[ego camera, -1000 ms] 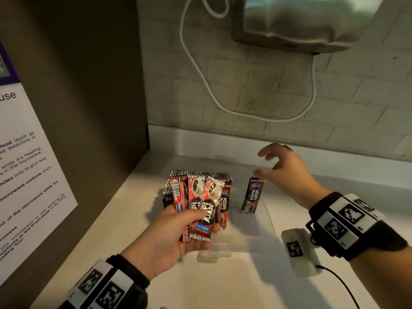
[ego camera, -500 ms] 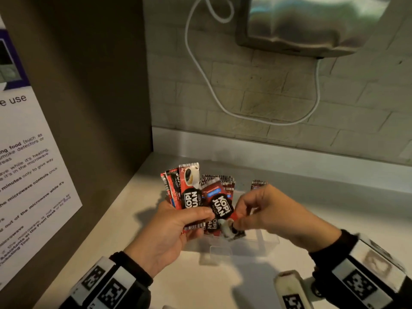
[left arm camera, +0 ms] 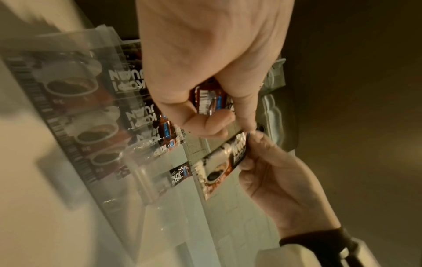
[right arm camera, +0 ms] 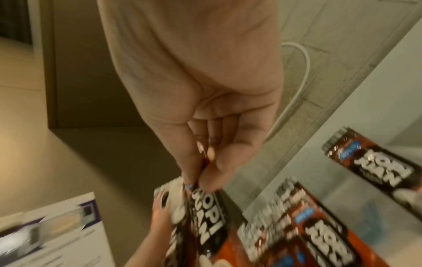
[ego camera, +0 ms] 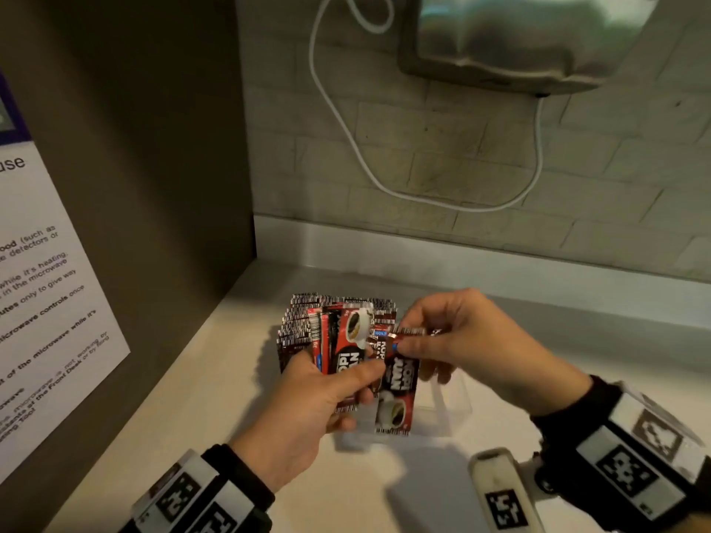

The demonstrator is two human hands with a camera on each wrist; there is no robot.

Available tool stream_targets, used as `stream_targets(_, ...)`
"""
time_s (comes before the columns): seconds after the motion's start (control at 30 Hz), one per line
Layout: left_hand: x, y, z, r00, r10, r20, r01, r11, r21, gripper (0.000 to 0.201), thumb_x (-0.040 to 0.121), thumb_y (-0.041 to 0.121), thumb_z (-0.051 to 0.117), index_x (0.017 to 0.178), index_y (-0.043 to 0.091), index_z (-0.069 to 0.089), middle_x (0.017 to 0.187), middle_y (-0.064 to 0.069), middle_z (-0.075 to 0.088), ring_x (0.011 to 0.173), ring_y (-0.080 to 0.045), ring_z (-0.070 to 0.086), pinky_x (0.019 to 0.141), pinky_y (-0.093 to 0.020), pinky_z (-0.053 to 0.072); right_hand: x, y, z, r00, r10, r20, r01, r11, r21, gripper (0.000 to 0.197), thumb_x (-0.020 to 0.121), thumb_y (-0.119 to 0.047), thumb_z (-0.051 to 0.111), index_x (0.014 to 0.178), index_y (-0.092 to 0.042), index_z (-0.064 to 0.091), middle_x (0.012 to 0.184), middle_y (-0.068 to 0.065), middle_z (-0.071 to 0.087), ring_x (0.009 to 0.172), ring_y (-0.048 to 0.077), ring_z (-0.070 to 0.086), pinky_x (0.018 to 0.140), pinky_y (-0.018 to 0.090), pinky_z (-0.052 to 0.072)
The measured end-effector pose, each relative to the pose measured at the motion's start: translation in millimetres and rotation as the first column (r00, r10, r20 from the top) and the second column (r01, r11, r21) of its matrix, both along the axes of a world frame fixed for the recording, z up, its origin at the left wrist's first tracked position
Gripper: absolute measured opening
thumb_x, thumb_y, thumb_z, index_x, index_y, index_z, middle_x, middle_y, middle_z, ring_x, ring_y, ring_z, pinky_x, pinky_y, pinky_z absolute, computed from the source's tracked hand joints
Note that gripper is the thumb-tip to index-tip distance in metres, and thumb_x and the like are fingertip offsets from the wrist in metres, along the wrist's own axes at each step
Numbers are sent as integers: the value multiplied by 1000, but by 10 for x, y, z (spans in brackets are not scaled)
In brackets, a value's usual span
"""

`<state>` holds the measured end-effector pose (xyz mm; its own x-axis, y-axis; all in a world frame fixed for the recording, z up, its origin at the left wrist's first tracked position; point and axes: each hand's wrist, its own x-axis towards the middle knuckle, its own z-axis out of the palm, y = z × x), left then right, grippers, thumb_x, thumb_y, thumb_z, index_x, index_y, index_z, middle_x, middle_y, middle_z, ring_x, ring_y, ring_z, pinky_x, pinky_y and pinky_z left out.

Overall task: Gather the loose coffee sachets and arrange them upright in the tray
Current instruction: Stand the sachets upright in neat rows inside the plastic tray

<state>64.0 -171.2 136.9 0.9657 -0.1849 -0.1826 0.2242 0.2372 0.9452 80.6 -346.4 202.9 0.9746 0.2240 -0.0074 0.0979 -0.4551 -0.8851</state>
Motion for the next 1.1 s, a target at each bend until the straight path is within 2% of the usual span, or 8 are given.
stream_targets(0.07, 11, 62, 45, 999, 18, -34, -20, 997, -71, 42, 60, 29, 77, 99, 15, 69, 85, -8, 71, 62, -13, 60, 55, -30, 44, 123, -144, 72, 995, -93, 40, 91, 994, 54, 6, 80, 3, 70, 80, 4, 64, 60, 9, 67, 44, 15, 57, 39, 21, 43)
stream_targets(0.13, 43, 149, 73, 995, 51, -81, -62, 988, -140, 41, 59, 26, 75, 97, 13, 67, 78, -6, 68, 58, -12, 57, 40, -21, 39, 275, -345, 111, 975, -208, 74, 200, 975, 96, 10, 82, 5, 68, 78, -2, 63, 61, 7, 69, 46, 15, 60, 40, 19, 46)
stream_targets(0.2, 81, 218, 68, 989, 83, -121, -104, 979, -178, 41, 59, 24, 75, 96, 11, 63, 70, -3, 67, 58, -13, 57, 35, -19, 36, 413, -528, 73, 954, -286, 92, 282, 958, 56, 10, 83, 4, 68, 80, -4, 62, 66, 11, 70, 49, 15, 64, 42, 20, 48)
stream_targets(0.3, 116, 265, 70, 979, 121, -164, -148, 976, -162, 33, 72, 27, 72, 100, 12, 62, 69, -3, 65, 57, -14, 58, 35, -18, 34, 560, -680, -100, 947, -312, 72, 317, 945, -79, 6, 84, 0, 67, 84, -1, 61, 69, 12, 71, 51, 13, 65, 46, 23, 50)
stream_targets(0.43, 152, 335, 99, 966, 130, -224, -176, 965, -195, 20, 94, 23, 51, 100, 7, 60, 74, -9, 66, 56, -17, 60, 34, -19, 35, 669, -705, -322, 951, -302, 71, 310, 922, -232, 5, 84, -4, 70, 81, -2, 65, 71, 10, 71, 57, 15, 67, 51, 24, 53)
stream_targets(0.6, 170, 414, 136, 967, 154, -200, -193, 962, -194, 22, 96, 20, 48, 108, 9, 63, 84, -13, 72, 59, -18, 63, 36, -19, 41, 758, -681, -440, 956, -242, 169, 286, 901, -327, 14, 79, -3, 75, 70, -11, 67, 66, 8, 69, 46, 3, 62, 50, 21, 54)
stream_targets(0.8, 131, 451, 141, 970, 132, -202, -171, 967, -190, 23, 96, 23, 49, 108, 8, 63, 88, -13, 73, 64, -18, 67, 40, -25, 48, 781, -665, -489, 964, -181, 193, 244, 890, -386, 18, 79, -3, 75, 70, -16, 67, 64, 1, 67, 45, -1, 60, 46, 14, 48)
stream_targets(1.1, 101, 420, 131, 972, 121, -201, -157, 972, -173, 20, 95, 16, 50, 110, 7, 61, 89, -14, 72, 67, -20, 67, 39, -24, 46, 793, -693, -505, 956, -194, 220, 269, 879, -395, 13, 79, -4, 75, 78, -13, 66, 69, 7, 68, 54, 14, 64, 51, 21, 54)
